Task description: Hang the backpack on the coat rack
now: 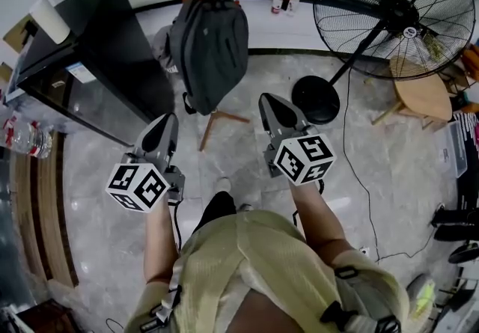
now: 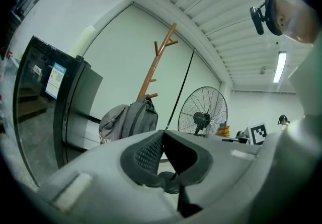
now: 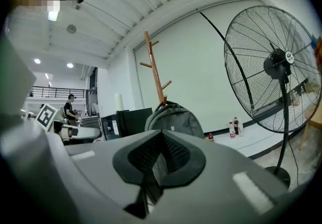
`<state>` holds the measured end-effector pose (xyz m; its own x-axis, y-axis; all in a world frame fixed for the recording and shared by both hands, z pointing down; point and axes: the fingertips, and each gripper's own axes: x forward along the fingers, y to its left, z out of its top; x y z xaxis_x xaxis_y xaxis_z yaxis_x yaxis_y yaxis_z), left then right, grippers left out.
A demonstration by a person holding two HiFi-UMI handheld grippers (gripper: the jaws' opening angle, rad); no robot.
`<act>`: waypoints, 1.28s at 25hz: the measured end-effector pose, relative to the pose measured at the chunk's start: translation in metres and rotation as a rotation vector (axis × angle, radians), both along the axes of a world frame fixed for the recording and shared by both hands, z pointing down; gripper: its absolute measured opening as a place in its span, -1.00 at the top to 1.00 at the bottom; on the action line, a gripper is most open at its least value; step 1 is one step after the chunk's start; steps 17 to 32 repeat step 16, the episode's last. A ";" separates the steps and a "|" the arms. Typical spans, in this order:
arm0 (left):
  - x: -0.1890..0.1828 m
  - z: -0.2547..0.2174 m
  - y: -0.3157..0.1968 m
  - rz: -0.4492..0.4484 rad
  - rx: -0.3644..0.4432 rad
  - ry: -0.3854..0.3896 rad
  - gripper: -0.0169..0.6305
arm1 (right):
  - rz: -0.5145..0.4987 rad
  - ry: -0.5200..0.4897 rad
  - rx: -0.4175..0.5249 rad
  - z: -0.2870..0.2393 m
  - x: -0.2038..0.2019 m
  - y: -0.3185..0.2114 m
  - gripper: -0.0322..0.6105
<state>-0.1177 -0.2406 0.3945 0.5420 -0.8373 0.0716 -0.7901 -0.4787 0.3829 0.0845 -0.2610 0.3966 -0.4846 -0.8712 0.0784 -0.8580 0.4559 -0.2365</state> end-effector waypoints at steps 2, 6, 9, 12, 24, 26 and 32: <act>-0.001 -0.002 0.000 -0.004 0.009 -0.014 0.95 | -0.005 0.000 -0.003 0.001 -0.001 0.001 0.89; -0.005 -0.004 -0.002 -0.010 0.014 -0.024 0.95 | -0.010 0.002 -0.001 0.000 -0.003 0.000 0.89; -0.007 -0.001 -0.003 -0.012 0.002 -0.015 0.95 | -0.011 -0.001 -0.006 0.000 -0.003 -0.002 0.89; -0.009 0.002 -0.005 -0.023 -0.011 0.001 0.95 | -0.012 -0.003 -0.014 0.003 -0.002 -0.003 0.89; -0.015 0.004 -0.009 -0.046 -0.013 0.031 0.95 | -0.015 -0.003 -0.022 0.007 -0.003 -0.004 0.89; -0.015 0.004 -0.009 -0.046 -0.013 0.031 0.95 | -0.015 -0.003 -0.022 0.007 -0.003 -0.004 0.89; -0.015 0.004 -0.009 -0.046 -0.013 0.031 0.95 | -0.015 -0.003 -0.022 0.007 -0.003 -0.004 0.89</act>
